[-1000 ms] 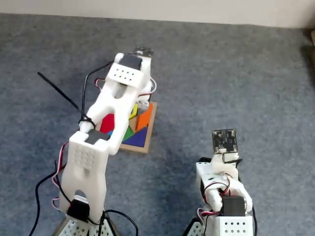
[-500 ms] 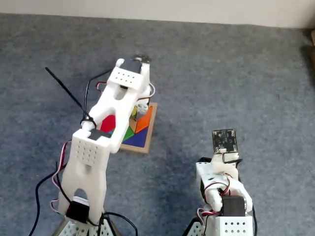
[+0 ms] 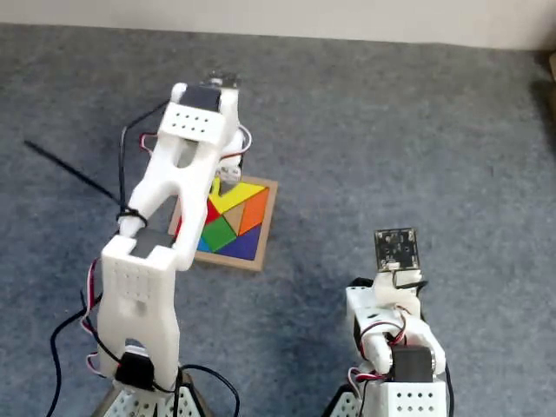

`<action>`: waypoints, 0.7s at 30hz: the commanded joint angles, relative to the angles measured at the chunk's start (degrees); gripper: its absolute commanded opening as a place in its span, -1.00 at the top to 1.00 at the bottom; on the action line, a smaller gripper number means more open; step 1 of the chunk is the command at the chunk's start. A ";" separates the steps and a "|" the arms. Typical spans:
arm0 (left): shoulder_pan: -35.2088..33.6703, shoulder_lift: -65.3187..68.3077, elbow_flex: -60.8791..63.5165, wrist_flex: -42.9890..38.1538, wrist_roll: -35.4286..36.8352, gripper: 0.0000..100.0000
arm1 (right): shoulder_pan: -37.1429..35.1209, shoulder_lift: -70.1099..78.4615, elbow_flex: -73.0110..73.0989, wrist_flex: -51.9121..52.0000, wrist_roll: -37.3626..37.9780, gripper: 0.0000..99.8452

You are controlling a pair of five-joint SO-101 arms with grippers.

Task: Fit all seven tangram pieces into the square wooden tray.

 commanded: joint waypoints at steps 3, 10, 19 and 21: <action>-0.66 -11.38 1.98 1.58 -0.18 0.99 | 0.66 -0.66 5.41 0.40 -0.26 0.98; 1.36 -24.31 15.34 0.62 0.18 0.99 | 0.66 -0.66 5.41 0.40 -0.26 0.98; -0.57 -48.13 49.71 -19.25 0.26 0.99 | 0.66 -0.66 5.41 0.40 -0.26 0.98; -2.07 -53.49 57.10 -24.53 0.26 0.99 | 0.66 -0.66 5.41 0.40 -0.26 0.98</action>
